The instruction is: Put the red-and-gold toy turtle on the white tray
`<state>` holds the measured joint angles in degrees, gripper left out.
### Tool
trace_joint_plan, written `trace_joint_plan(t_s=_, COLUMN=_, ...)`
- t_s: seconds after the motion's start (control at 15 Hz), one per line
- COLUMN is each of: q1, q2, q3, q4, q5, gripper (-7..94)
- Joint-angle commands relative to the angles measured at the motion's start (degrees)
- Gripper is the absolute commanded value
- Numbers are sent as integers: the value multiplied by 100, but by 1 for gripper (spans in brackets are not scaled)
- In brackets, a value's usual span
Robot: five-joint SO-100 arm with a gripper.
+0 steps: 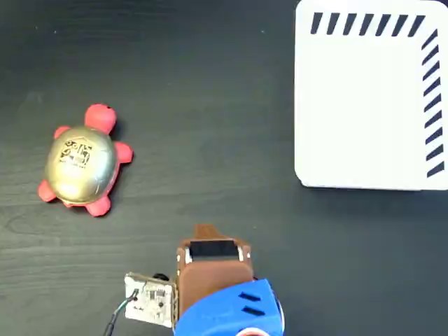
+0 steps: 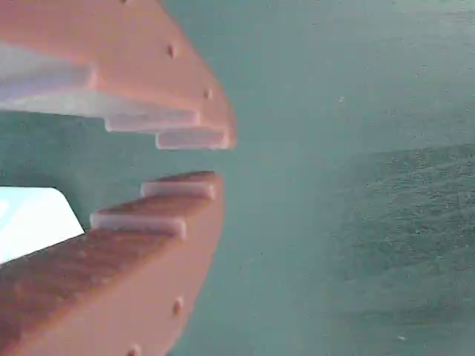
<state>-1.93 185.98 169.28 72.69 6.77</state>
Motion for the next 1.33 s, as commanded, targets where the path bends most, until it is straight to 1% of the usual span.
trace_joint_plan(t_s=0.0, q1=-79, q2=44, q3=-167, q4=53, q5=62, gripper=0)
trace_joint_plan(t_s=1.13, q1=-79, q2=44, q3=-167, q4=53, q5=53, gripper=0)
trace_joint_plan(t_s=1.27, q1=-229, q2=44, q3=-176, q4=53, q5=-44, gripper=0)
